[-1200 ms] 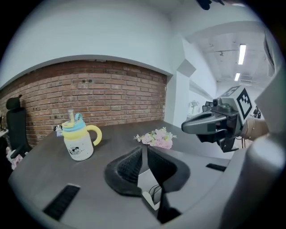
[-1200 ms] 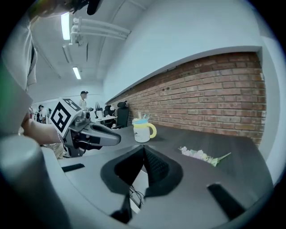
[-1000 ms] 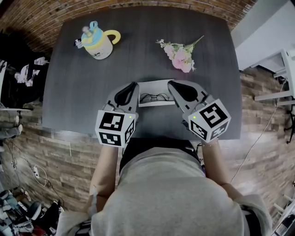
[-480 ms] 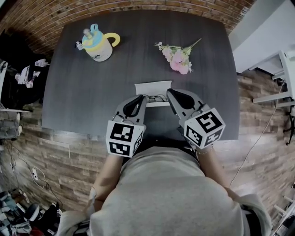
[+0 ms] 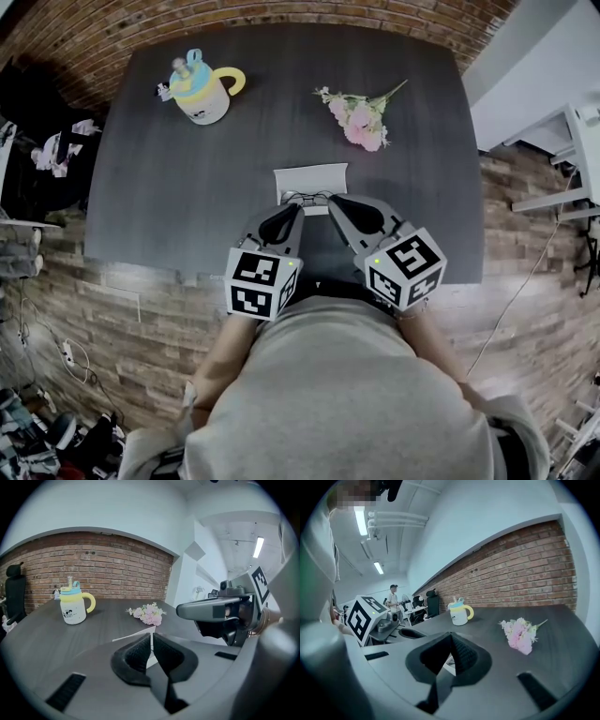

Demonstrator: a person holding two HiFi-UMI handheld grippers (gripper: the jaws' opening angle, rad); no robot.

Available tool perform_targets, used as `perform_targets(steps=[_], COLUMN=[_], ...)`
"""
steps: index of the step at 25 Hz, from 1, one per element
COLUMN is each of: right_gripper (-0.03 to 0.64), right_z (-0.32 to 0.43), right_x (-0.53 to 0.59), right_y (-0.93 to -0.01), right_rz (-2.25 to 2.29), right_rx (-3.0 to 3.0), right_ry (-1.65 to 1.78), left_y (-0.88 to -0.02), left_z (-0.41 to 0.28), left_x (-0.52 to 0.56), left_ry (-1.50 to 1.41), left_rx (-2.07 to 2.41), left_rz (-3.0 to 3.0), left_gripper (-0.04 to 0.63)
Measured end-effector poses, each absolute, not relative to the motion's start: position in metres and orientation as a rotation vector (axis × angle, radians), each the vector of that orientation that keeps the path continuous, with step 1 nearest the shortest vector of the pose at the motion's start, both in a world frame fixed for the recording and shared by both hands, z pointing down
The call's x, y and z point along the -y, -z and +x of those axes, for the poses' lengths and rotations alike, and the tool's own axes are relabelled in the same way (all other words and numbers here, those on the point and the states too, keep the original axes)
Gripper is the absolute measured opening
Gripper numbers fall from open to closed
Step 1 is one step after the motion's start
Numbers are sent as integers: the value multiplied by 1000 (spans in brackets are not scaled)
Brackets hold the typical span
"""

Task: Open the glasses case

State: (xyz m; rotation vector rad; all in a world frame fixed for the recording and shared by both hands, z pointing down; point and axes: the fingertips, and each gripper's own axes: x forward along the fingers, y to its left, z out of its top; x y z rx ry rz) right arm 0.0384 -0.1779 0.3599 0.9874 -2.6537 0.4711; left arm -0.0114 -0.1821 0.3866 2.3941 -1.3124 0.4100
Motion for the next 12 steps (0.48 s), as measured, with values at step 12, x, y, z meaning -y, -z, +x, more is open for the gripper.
perform_targets(steps=[12], right_gripper=[6], right_z=[45], right_x=[166], right_y=[-377], right_rz=[976], right_rx=[2641], right_ry=[-559], left_y=[-398], left_z=[-10], left_x=[174], left_ry=[-410], left_rx=[1258], left_rz=[2361], left_gripper=[32])
